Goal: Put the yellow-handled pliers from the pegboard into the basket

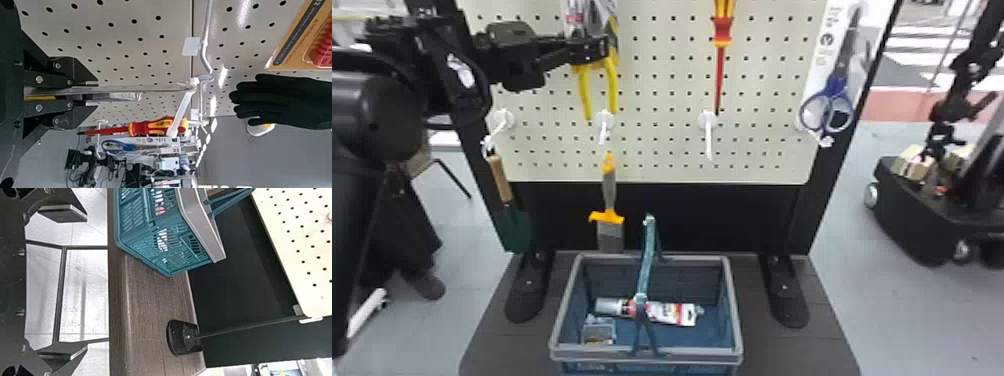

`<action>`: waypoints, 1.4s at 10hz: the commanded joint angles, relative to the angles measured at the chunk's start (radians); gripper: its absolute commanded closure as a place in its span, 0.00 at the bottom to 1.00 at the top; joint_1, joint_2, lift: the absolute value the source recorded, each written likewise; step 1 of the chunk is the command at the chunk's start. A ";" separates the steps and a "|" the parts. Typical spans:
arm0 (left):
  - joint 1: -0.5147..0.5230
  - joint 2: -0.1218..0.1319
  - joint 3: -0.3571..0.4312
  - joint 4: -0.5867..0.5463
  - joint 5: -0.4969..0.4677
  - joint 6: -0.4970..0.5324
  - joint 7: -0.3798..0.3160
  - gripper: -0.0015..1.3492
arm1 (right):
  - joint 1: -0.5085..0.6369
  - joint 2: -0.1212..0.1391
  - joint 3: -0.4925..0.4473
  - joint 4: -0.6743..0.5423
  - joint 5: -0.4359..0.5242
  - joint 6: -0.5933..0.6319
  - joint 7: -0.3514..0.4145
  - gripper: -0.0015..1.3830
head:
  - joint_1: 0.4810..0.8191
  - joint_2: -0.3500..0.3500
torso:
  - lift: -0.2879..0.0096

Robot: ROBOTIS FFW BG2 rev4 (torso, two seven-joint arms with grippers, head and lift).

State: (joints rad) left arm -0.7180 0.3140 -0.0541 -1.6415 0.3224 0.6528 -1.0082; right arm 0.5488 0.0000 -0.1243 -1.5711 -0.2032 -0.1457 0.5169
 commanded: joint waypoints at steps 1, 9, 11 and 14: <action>0.057 -0.015 0.036 -0.048 -0.003 0.008 0.006 0.83 | 0.004 0.001 0.000 -0.006 -0.004 0.000 0.000 0.11 | 0.20 0.50 | 0.63; 0.431 -0.092 0.206 -0.242 -0.019 0.010 0.028 0.83 | 0.034 0.001 -0.002 -0.043 -0.010 0.000 0.000 0.11 | 0.20 0.50 | 0.63; 0.502 -0.119 0.231 -0.252 -0.022 -0.030 0.037 0.83 | 0.034 0.001 -0.002 -0.045 -0.012 0.000 0.000 0.11 | 0.20 0.50 | 0.63; 0.611 -0.173 0.247 -0.252 -0.023 -0.087 0.056 0.83 | 0.036 0.001 -0.002 -0.045 -0.012 0.000 0.000 0.11 | 0.20 0.50 | 0.63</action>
State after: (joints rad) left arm -0.1314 0.1538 0.1891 -1.8937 0.2997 0.5814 -0.9537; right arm 0.5848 0.0000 -0.1258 -1.6163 -0.2148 -0.1457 0.5169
